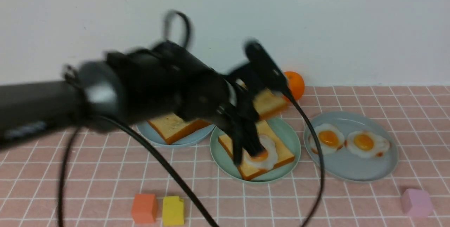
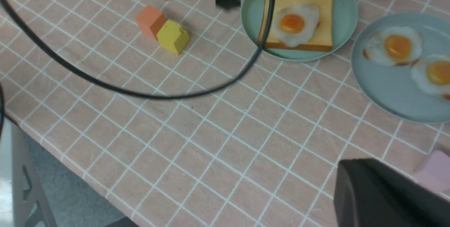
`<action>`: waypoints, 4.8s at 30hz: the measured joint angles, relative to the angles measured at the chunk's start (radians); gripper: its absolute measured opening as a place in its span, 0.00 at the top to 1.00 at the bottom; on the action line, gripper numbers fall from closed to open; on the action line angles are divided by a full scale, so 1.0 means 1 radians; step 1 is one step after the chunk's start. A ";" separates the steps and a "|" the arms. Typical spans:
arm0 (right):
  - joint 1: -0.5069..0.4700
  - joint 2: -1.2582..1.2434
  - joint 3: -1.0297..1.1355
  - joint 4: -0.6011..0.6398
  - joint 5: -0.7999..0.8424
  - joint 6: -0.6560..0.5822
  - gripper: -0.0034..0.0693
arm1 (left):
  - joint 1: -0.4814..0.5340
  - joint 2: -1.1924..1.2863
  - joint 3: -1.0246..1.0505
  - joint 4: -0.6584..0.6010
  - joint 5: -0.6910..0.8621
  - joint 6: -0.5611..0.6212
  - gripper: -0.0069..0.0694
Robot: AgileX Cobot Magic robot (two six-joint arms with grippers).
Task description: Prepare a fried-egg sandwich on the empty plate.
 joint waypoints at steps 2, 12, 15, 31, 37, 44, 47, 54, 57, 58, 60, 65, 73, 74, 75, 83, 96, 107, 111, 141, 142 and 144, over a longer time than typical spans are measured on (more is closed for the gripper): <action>0.000 -0.012 0.000 0.000 0.007 0.002 0.93 | -0.006 0.017 0.001 0.000 -0.010 0.016 0.74; 0.000 -0.045 0.000 0.001 0.038 0.015 0.93 | -0.013 0.132 0.003 0.000 -0.063 0.088 0.74; 0.000 -0.045 0.000 0.001 0.038 0.015 0.93 | -0.013 0.145 0.003 -0.002 -0.075 0.088 0.74; 0.000 -0.045 0.000 0.002 0.038 0.015 0.93 | -0.013 0.181 0.003 -0.009 -0.111 -0.029 0.74; 0.000 -0.045 0.000 0.002 0.038 0.015 0.93 | -0.013 0.181 0.003 -0.009 -0.112 -0.033 0.74; 0.000 -0.045 0.000 0.002 0.038 0.015 0.93 | -0.013 0.175 0.003 -0.009 -0.110 -0.033 0.61; 0.000 -0.045 0.000 0.002 0.038 0.015 0.93 | -0.013 0.162 0.003 -0.010 -0.095 -0.034 0.57; 0.000 -0.045 0.000 0.002 0.038 0.015 0.93 | -0.013 0.124 0.003 -0.018 -0.056 -0.038 0.54; 0.000 -0.045 0.000 0.002 0.038 0.015 0.93 | -0.015 0.089 0.003 -0.055 -0.024 -0.040 0.54; 0.000 -0.045 0.000 0.002 0.038 0.015 0.93 | -0.017 0.068 0.003 -0.067 -0.006 -0.040 0.54; 0.000 -0.045 0.000 0.002 0.038 0.015 0.93 | -0.026 0.025 0.004 -0.084 0.023 -0.042 0.55; 0.000 -0.045 0.000 0.002 0.038 0.015 0.93 | -0.078 -0.229 0.012 -0.186 0.080 -0.124 0.73; 0.000 -0.074 0.000 0.002 0.038 0.020 0.93 | -0.084 -0.827 0.336 -0.366 -0.024 -0.186 0.89; 0.000 -0.082 0.000 0.001 0.038 0.028 0.93 | -0.084 -0.914 0.417 -0.382 -0.045 -0.189 0.89; 0.000 -0.092 0.000 0.000 0.038 0.036 0.93 | -0.084 -0.970 0.472 -0.396 -0.062 -0.190 0.89; 0.000 -0.143 0.000 -0.032 0.038 0.110 0.93 | -0.084 -1.403 0.941 -0.513 -0.297 -0.198 0.89; 0.000 -0.149 0.000 -0.021 0.039 0.123 0.92 | -0.084 -1.758 1.145 -0.538 -0.310 -0.198 0.89; -0.086 -0.191 0.007 -0.025 0.039 0.124 0.92 | -0.084 -1.763 1.180 -0.538 -0.258 -0.198 0.89; -0.209 -0.286 0.122 -0.067 -0.068 0.119 0.94 | -0.084 -1.763 1.180 -0.538 -0.221 -0.198 0.89; -0.344 -0.638 1.083 -0.239 -0.823 0.250 0.96 | -0.084 -1.764 1.180 -0.538 -0.157 -0.198 0.89; -0.344 -0.638 1.083 -0.239 -0.823 0.250 0.96 | -0.084 -1.764 1.180 -0.538 -0.157 -0.198 0.89; -0.344 -0.638 1.083 -0.239 -0.823 0.250 0.96 | -0.084 -1.764 1.180 -0.538 -0.157 -0.198 0.89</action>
